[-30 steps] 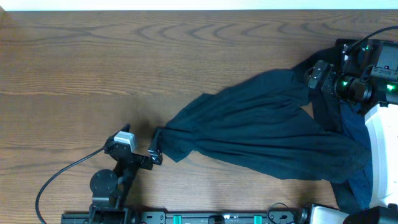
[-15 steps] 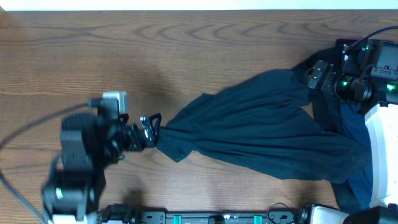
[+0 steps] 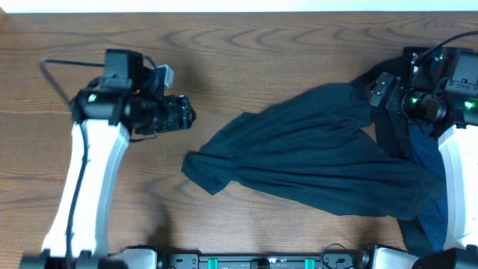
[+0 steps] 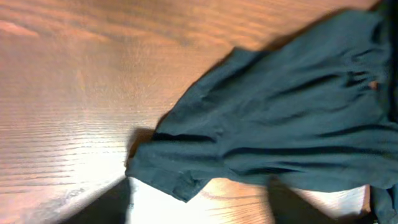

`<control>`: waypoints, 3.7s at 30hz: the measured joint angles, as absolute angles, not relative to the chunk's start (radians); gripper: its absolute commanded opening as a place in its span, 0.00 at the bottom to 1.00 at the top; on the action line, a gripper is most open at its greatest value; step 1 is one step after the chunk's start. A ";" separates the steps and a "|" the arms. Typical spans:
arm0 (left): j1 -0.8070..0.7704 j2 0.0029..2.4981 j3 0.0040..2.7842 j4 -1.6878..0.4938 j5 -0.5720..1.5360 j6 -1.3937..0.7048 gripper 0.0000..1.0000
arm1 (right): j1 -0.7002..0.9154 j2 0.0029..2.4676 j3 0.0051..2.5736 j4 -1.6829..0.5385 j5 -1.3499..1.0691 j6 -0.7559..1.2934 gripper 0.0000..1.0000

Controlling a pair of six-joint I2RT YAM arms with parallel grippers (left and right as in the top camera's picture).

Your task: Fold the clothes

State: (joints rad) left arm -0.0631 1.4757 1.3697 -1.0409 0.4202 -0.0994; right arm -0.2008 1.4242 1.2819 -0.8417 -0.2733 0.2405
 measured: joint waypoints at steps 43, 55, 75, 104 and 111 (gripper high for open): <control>-0.275 1.983 1.310 -0.865 0.377 -0.168 0.06 | -0.201 1.425 1.282 -0.842 -0.273 0.241 0.99; -0.277 1.993 1.258 -0.791 0.354 -0.217 0.06 | -0.201 1.425 1.282 -0.842 -0.273 0.241 0.99; -0.085 1.975 1.258 -0.632 0.057 -0.349 0.06 | -0.201 1.425 1.282 -0.842 -0.273 0.241 0.99; 0.264 1.892 1.248 -0.672 0.124 -0.459 0.08 | -0.201 1.425 1.282 -0.842 -0.273 0.241 0.99; 0.167 1.572 1.246 -0.760 0.151 -0.448 0.08 | -0.201 1.425 1.282 -0.842 -0.273 0.241 0.99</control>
State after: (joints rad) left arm 0.1665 1.5723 1.2461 -0.7605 0.1509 -0.4477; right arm -0.2008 1.4246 1.2819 -0.8417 -0.2733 0.2405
